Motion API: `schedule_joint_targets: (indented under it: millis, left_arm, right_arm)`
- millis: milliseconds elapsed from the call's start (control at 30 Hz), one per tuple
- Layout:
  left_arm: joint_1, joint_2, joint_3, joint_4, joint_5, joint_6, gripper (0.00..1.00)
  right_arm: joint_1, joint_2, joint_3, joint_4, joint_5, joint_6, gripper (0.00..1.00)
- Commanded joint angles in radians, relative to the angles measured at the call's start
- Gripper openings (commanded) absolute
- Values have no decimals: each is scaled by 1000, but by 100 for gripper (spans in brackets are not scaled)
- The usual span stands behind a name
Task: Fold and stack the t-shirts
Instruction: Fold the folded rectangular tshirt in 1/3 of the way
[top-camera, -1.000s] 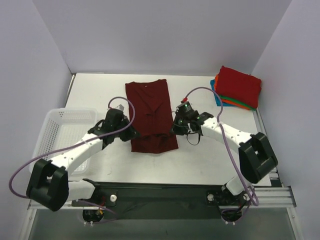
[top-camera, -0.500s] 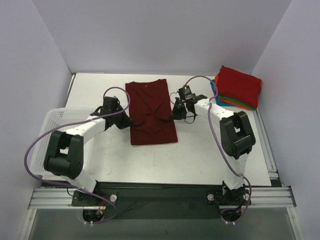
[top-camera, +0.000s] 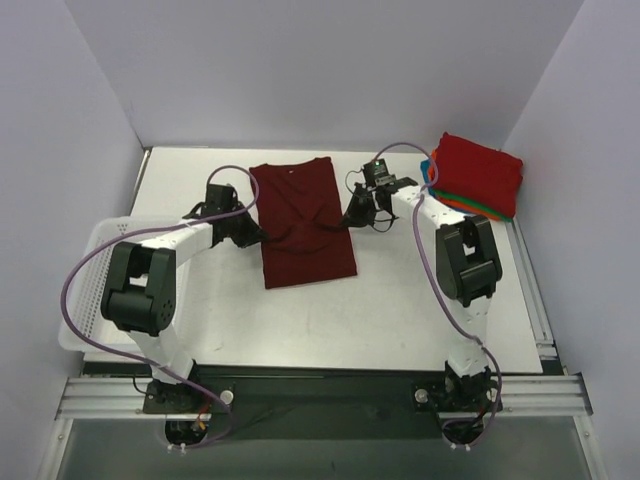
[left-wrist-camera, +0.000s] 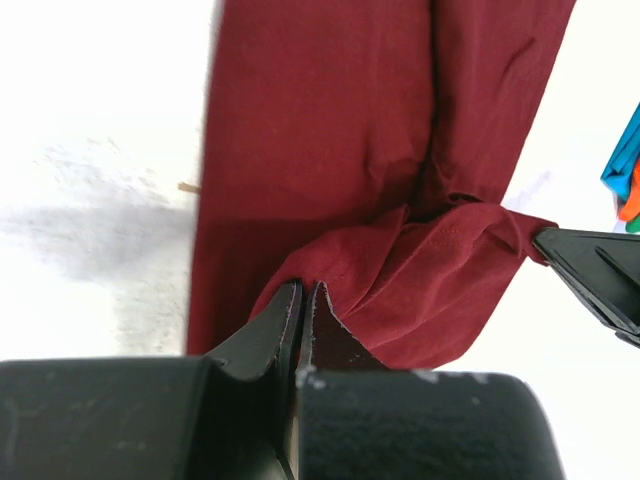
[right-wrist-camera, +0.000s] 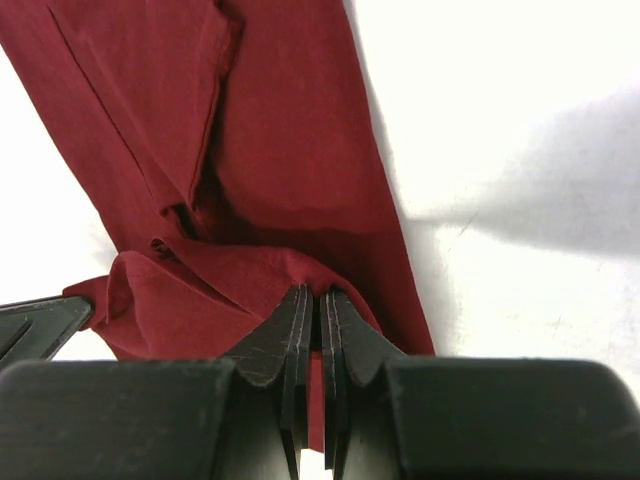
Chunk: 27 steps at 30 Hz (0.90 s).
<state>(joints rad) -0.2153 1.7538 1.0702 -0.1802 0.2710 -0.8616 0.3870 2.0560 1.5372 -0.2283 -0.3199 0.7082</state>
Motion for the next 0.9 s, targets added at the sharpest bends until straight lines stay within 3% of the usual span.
schedule_joint_targets:
  millis: [0, 867]
  left_arm:
    - [24, 19, 53, 50, 19, 3, 0]
    - [90, 199, 211, 85, 108, 10, 0]
  right_arm:
    - [-13, 23, 58, -40, -21, -24, 0]
    - [-53, 199, 302, -65, -67, -39, 0]
